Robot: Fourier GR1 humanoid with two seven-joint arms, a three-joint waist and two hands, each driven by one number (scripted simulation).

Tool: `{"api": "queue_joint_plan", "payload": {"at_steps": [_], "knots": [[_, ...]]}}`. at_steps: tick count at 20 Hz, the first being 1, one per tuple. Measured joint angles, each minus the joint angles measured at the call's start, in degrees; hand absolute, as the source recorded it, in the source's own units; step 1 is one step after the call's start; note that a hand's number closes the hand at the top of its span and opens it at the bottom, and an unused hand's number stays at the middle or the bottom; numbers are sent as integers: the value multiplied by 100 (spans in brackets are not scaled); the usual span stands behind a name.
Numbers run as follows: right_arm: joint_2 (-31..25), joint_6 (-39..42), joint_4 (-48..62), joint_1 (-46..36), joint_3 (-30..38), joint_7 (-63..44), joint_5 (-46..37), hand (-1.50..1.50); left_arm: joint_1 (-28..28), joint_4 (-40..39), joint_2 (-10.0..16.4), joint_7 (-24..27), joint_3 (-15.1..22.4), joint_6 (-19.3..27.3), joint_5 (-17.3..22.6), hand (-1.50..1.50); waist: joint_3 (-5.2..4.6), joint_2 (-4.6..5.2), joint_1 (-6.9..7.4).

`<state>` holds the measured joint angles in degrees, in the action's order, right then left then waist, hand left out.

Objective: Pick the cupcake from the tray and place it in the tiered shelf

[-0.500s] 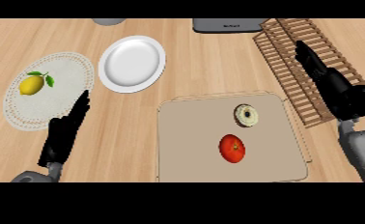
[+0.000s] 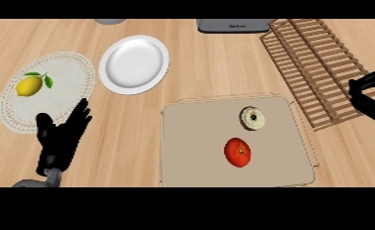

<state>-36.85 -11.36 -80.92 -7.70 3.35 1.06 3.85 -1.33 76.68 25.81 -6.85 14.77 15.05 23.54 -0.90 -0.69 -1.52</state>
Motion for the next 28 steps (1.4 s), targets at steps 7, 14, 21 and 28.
{"api": "queue_joint_plan", "payload": {"at_steps": [7, 14, 21, 28], "knots": [[117, 248, -497, 776, 228, 466, 297, -150, -98, -123, -66, -261, -164, -235, 232, 0, -44, -45, 71], [-365, 1137, -1792, 1559, 50, -399, 565, -150, -137, -147, -93, -376, -301, -309, 240, 0, 49, 22, 71], [-677, 1159, -3114, 1246, -573, -2633, 199, -150, -168, 12, -212, -518, -239, -292, 112, 0, 74, 56, 163], [-313, 721, -3243, 74, -1455, -4773, -881, -150, -236, -60, -296, -510, -302, -425, 17, 0, 79, 76, 240]]}}
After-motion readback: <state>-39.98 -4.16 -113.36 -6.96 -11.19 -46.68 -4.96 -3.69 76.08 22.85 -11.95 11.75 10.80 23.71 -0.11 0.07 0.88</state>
